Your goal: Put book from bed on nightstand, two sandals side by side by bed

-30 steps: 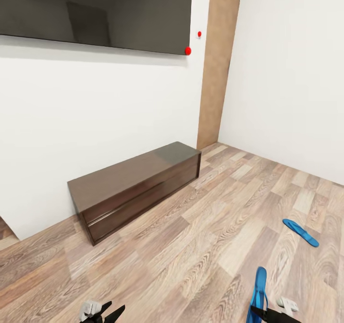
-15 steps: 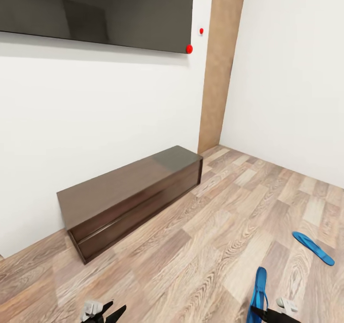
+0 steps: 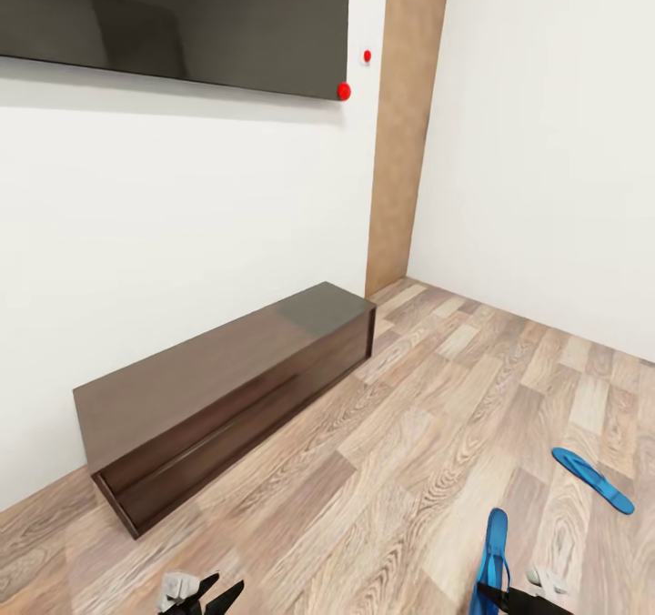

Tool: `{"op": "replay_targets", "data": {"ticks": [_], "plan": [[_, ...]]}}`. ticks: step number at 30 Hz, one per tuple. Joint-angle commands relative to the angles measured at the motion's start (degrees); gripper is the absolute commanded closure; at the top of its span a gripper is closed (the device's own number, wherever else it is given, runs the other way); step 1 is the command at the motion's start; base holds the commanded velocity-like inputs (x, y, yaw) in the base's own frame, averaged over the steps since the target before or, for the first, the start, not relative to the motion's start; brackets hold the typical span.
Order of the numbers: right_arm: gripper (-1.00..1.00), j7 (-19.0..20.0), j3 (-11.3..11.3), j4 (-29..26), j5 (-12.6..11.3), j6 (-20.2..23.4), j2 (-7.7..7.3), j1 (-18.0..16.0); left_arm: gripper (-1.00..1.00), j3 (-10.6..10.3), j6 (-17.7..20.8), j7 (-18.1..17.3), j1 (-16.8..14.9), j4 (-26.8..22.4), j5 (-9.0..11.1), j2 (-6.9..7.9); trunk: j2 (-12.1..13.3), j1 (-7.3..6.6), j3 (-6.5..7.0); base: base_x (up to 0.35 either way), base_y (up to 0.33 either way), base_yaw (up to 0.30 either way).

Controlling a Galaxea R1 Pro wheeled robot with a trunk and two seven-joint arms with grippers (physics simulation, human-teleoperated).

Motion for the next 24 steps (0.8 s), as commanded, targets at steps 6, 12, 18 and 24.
{"op": "replay_targets", "data": {"ticks": [6, 12, 18, 24], "plan": [[1.0, 0.2, -0.3, 0.0, 0.0, 0.3, 0.0, 0.0, -1.0, 0.1, -0.2, -0.2, 0.0, 0.1, 0.0, -0.02, 0.0, 0.02, -0.05, 0.316, 0.0, -0.001], [1.0, 0.3, -0.3, 0.0, -0.1, 0.3, 0.0, 0.0, -1.0, 0.1, -0.2, -0.2, 0.0, 0.1, 0.0, -0.02, 0.0, 0.02, -0.05, 0.281, 0.0, 0.0], [1.0, 0.3, -0.3, 0.0, -0.1, 0.3, 0.0, 0.0, -1.0, 0.1, -0.2, -0.3, 0.0, 0.1, 0.1, -0.02, 0.0, 0.02, -0.05, 0.044, 0.0, -0.122], [1.0, 0.3, -0.3, 0.0, 0.0, 0.3, 0.0, 0.0, -1.0, 0.1, -0.2, -0.3, 0.0, 0.1, 0.1, -0.02, 0.0, 0.02, -0.05, 0.003, 0.0, -0.266]]}}
